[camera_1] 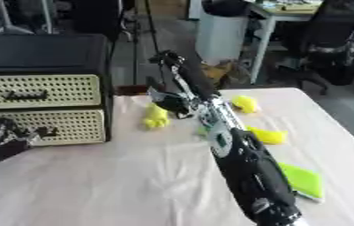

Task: Pick up objects from table and place into drawer.

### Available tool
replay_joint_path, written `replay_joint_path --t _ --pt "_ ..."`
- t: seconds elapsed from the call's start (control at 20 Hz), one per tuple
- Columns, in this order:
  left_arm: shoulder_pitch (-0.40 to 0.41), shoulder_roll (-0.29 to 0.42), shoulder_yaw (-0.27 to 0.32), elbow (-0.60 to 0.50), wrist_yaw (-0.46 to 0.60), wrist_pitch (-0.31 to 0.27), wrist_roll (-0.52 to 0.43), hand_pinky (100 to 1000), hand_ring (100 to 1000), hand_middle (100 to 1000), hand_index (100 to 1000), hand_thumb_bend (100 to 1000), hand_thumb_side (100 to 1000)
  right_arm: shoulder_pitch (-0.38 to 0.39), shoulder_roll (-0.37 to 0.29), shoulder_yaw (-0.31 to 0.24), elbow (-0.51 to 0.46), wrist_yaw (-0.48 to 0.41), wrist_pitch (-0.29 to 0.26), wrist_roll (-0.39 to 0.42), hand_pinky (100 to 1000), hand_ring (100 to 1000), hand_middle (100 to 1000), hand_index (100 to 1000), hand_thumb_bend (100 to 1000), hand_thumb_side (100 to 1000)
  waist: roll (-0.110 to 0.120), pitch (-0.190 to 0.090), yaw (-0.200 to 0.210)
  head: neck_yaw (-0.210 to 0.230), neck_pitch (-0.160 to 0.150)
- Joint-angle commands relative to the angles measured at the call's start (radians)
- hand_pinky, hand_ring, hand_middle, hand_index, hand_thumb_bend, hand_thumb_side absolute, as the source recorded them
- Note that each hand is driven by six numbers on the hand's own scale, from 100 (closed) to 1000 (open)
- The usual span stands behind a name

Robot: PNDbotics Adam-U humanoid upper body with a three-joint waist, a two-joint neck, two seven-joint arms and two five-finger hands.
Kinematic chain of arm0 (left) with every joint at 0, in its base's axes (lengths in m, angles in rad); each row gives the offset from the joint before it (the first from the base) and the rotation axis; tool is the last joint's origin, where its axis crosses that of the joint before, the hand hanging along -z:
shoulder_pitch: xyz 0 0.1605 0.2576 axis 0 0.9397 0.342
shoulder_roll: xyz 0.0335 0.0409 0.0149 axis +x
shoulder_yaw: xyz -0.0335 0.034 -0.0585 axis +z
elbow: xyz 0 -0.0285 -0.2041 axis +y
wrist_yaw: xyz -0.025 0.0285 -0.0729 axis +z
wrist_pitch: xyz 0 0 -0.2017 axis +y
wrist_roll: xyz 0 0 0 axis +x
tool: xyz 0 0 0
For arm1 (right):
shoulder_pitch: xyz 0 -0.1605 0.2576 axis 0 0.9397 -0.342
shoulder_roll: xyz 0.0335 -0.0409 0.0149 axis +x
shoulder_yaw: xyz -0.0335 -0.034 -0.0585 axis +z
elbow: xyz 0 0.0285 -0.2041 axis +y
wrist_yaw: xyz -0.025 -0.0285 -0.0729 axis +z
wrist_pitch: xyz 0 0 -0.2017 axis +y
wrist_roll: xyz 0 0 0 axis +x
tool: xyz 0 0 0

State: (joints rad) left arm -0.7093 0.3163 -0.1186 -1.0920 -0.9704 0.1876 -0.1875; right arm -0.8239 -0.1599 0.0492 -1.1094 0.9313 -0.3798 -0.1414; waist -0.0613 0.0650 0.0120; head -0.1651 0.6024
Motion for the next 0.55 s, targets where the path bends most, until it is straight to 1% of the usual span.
replay_joint_path --t 0.05,0.2,0.35,0.4,0.45,0.55 --pt "0.020 0.037 0.014 -0.126 0.048 -0.007 -0.001 593 624 721 808 521 1000 -0.013 -0.014 -0.008 -0.031 -0.015 -0.012 0.000 839 837 792 831 100 466 0.008 -0.010 0.002 -0.003 -0.018" --pt "0.095 0.077 0.029 -0.300 0.109 -0.002 -0.015 547 573 676 772 527 1000 0.005 -0.034 -0.008 -0.066 -0.044 -0.023 0.008 801 828 791 831 100 470 0.010 -0.009 0.005 -0.011 -0.018" --pt "0.189 0.127 0.047 -0.488 0.187 0.006 -0.040 521 553 659 748 529 1000 0.035 -0.065 -0.008 -0.112 -0.086 -0.031 0.023 784 819 789 829 100 479 0.011 -0.011 0.008 -0.013 -0.011" --pt "0.215 0.141 0.053 -0.539 0.209 0.011 -0.051 519 552 659 747 529 1000 0.045 -0.075 -0.008 -0.126 -0.108 -0.031 0.029 782 819 789 829 100 480 0.012 -0.013 0.009 -0.013 -0.008" --pt "0.237 0.153 0.059 -0.580 0.228 0.016 -0.062 499 536 646 735 528 1000 0.057 -0.087 -0.008 -0.139 -0.129 -0.030 0.035 764 810 786 828 100 482 0.012 -0.015 0.011 -0.015 -0.006" --pt "0.289 0.178 0.075 -0.660 0.273 0.022 -0.081 486 525 637 728 526 1000 0.094 -0.122 -0.009 -0.179 -0.178 -0.035 0.045 747 800 784 827 100 480 0.013 -0.022 0.017 -0.018 -0.005"
